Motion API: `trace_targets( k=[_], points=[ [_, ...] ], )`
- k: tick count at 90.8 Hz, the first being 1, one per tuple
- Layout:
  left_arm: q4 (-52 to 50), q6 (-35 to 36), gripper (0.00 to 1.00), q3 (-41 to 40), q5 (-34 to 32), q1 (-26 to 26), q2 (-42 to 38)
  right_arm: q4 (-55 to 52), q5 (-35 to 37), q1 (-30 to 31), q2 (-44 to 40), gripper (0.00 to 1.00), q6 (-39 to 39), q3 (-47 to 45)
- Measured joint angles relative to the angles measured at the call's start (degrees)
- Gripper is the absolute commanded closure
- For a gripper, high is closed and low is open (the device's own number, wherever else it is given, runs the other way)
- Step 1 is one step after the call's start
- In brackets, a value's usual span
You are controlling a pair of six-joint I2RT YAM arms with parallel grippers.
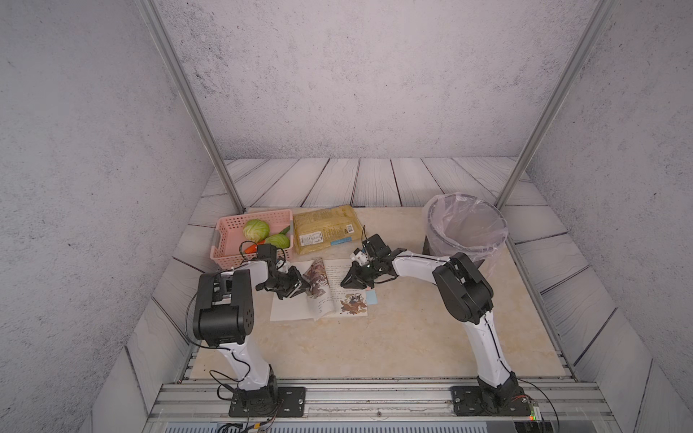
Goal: Peel off the used sticky note
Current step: Turn the page of the book at the center of the board.
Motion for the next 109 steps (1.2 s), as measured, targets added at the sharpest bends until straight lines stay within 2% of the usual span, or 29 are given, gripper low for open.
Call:
trace_targets(
  k=[17,32,37,55,64,83,99,109],
  points=[
    [-2.4,0.0,0.74,2.5,0.0,-0.1,-2.2,-4.1,2.0,0.6,0.7,0.97,-3.7,1.1],
    [-6.7,0.7,0.73,9.1,0.1,-1.9,-4.3,-4.7,2.8,0.6,0.5,1.00,-5.3,1.1],
    [-9.0,1.9,0.70,12.6,0.1,-3.8,-4.7,-5.0,3.1,0.6,0.4,1.00,-5.8,1.1],
    [-17.2,6.5,0.70,26.8,0.7,-14.1,-4.2,-6.4,4.7,0.6,-0.3,1.00,-6.5,1.1],
    [-20.1,7.6,0.70,30.6,1.4,-16.7,-3.6,-7.4,4.9,0.7,-0.4,1.00,-6.8,1.7],
    [-24.0,8.2,0.66,30.8,1.4,-14.0,-6.0,-11.0,4.9,1.8,-0.4,1.00,-8.0,8.7],
    [-23.1,7.4,0.58,27.9,2.1,-8.6,-17.0,-12.0,2.8,3.6,0.2,1.00,-7.9,16.4],
    [-21.1,6.8,0.53,25.4,3.7,-5.0,-23.4,-13.0,1.2,5.1,3.5,1.00,-7.9,24.0]
  ],
)
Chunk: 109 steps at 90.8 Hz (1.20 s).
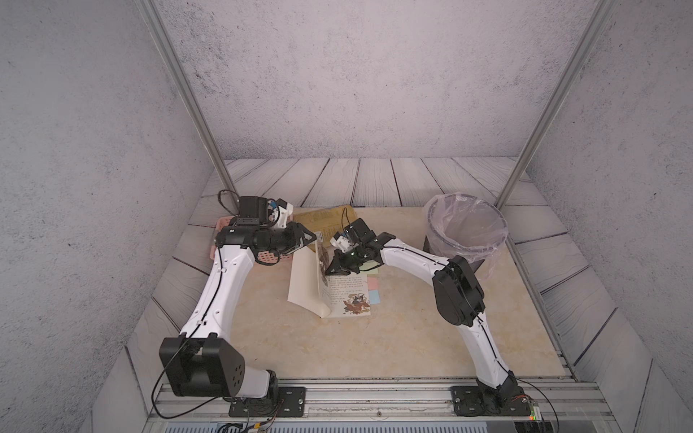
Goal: Peel off the used sticky note
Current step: Turn the page of the book at the center of the board.
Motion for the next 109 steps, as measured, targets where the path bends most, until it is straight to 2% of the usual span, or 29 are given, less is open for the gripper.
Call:
trace_targets(
  k=[10,23,42,58,68,76,87,109],
  points=[
    [1.2,-0.6,0.51,-2.9,1.1,2.8,-2.5,-1.2,-1.1,1.6,4.9,1.00,0.0,7.1],
    [1.9,-0.6,0.51,-6.9,1.3,3.9,-1.5,-2.6,-1.7,3.3,11.6,1.00,0.3,13.0],
    [3.3,-0.7,0.52,-10.6,1.2,4.0,0.8,0.0,-4.5,4.3,18.4,1.00,4.3,13.7],
    [4.9,-0.9,0.53,-13.5,1.1,4.0,2.2,5.8,-7.0,4.2,19.4,1.00,8.2,13.7],
    [5.7,-1.4,0.61,-14.4,0.7,5.0,4.9,12.9,-7.9,4.3,19.4,1.00,12.2,12.3],
    [7.1,-3.3,0.70,-15.3,0.9,8.6,8.2,19.3,-8.7,4.2,19.5,1.00,16.3,9.9],
    [9.6,-5.6,0.74,-18.4,0.7,13.2,12.8,25.9,-9.2,4.2,20.7,1.00,20.7,8.3],
    [10.6,-7.0,0.82,-18.2,1.0,13.1,23.8,31.6,-9.4,4.1,22.2,1.00,23.9,8.3]
  ],
)
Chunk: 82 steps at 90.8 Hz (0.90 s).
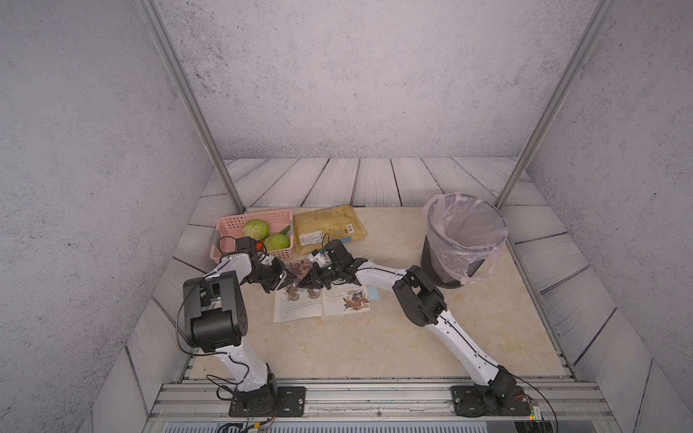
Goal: Peel off the used sticky note
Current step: Turn the page of the book at the center of the board.
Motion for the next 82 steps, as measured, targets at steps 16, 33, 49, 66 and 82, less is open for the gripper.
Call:
trace_targets(
  k=[16,33,49,66,82],
  points=[
    [0.3,0.3,0.84,0.0,-4.1,0.0,2.1,1.3,0.0,0.0,-0.1,1.00,-0.1,-1.1],
    [0.7,0.8,0.84,0.0,-8.0,0.0,4.5,1.0,0.0,-0.5,-3.7,1.00,-1.1,-6.4],
    [0.0,1.5,0.84,1.1,-7.7,0.1,5.7,-2.3,0.3,-2.1,-11.0,1.00,-3.1,-15.2],
    [-0.4,1.9,0.84,1.4,-7.7,0.0,5.9,-6.8,1.0,-5.2,-20.6,1.00,-8.3,-24.5],
    [-0.5,1.9,0.84,1.4,-8.2,-0.4,5.3,-10.8,3.4,-6.6,-24.0,1.00,-13.4,-29.4]
  ],
)
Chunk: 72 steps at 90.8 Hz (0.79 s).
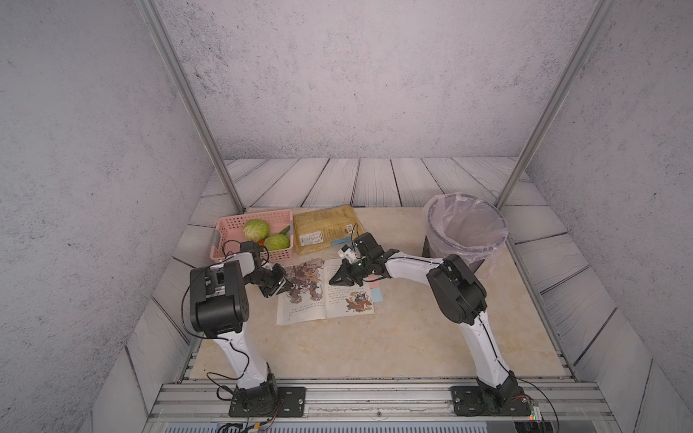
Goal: Peel off the used sticky note
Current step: Turn the page of the book at the center of the board.
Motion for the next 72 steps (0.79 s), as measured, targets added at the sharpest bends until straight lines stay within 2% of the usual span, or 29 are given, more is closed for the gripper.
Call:
trace_targets(
  k=[16,34,54,72],
  points=[
    [-1.2,0.0,0.83,0.4,-0.2,-3.1,-5.3,-3.6,1.7,0.5,1.7,1.00,-2.4,-1.9],
    [-0.3,-1.3,0.78,4.0,4.6,-11.9,-12.8,-4.5,1.9,0.5,1.8,1.00,-3.9,-1.4],
    [-2.0,-0.5,0.78,8.9,4.7,-20.1,-7.7,-5.9,2.9,0.6,1.7,1.00,-5.4,-0.8],
    [-4.9,1.9,0.79,9.1,0.8,-20.7,-5.4,-7.2,3.2,0.7,1.5,1.00,-5.4,-0.2]
  ],
)
